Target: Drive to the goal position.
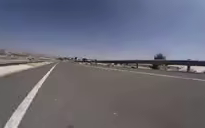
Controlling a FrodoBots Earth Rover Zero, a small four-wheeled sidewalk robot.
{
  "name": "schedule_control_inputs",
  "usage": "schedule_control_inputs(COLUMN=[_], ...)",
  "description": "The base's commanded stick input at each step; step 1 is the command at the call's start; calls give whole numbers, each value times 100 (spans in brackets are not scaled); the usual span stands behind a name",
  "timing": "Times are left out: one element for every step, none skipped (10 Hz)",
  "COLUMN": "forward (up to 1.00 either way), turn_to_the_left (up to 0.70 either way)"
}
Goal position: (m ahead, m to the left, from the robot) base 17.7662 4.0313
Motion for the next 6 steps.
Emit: schedule_control_inputs(forward=[0, 0, 0, 0, 70, 70], turn_to_the_left=[45, 45, 31, 10, 0, 0])
